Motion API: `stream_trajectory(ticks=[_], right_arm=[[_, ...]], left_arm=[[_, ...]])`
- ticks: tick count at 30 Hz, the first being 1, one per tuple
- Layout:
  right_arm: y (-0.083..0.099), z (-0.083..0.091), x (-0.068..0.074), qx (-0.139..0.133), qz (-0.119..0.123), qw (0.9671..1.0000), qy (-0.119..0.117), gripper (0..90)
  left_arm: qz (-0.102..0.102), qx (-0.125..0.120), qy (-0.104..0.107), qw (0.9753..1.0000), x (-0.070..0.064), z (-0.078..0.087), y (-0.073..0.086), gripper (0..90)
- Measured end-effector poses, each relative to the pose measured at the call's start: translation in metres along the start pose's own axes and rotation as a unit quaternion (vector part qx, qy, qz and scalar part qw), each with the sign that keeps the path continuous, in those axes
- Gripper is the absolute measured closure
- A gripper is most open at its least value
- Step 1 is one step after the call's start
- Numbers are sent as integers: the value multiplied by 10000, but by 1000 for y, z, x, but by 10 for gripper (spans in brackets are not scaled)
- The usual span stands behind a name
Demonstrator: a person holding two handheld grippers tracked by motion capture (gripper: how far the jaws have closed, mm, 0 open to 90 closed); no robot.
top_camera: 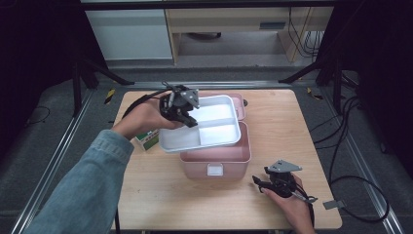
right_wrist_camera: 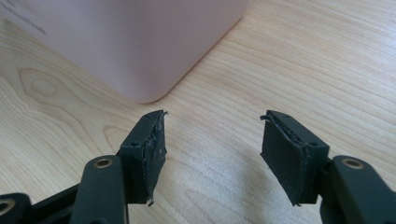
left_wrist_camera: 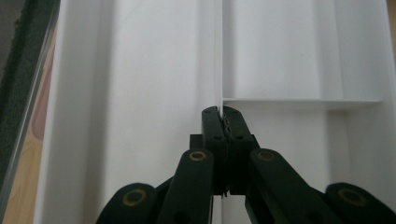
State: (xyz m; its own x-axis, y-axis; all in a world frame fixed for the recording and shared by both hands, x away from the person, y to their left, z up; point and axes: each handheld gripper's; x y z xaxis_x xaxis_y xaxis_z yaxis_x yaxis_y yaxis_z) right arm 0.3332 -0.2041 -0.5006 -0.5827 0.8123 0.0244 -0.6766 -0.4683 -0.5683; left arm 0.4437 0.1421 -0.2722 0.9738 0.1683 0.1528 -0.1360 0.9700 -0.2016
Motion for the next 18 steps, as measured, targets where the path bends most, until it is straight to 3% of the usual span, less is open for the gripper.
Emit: stream_trajectory(ticks=[4, 5, 6, 7, 8, 9, 10, 18], right_arm=[[-5, -2, -2, 1, 8, 10000, -4, 387], [-5, -2, -2, 1, 8, 10000, -4, 387], [-6, -2, -2, 2, 18, 10000, 12, 386], [-6, -2, -2, 2, 18, 10000, 12, 386], [-5, -2, -3, 7, 11, 10000, 13, 386], [-5, -2, -3, 7, 11, 10000, 13, 386], [-5, -2, -3, 28, -11, 10000, 18, 386], [-3, -3, -6, 65, -77, 9999, 19, 389]], left_arm=[[288, 3, -113, 9995, -2, 13, 36, 898], [288, 3, -113, 9995, -2, 13, 36, 899], [415, -28, -151, 9990, -2, 19, 50, 899], [415, -28, -151, 9990, -2, 19, 50, 899], [509, -53, -190, 9985, -2, 23, 64, 898], [509, -53, -190, 9985, -2, 23, 64, 898], [600, -65, -246, 9979, -2, 26, 76, 899], [858, -106, -352, 9956, -9, 32, 113, 899]])
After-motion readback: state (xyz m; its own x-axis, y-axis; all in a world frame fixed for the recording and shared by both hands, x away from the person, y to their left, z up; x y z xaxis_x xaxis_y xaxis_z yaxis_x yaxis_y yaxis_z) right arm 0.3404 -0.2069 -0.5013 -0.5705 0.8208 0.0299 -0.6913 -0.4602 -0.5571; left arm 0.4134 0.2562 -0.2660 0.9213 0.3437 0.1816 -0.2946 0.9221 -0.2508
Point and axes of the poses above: each handheld gripper's, and its own axes: z roughly backward along the jaws, y roughly out of its underside, x roughly to its left, and after that the axes turned 15 degrees about x, right-handed
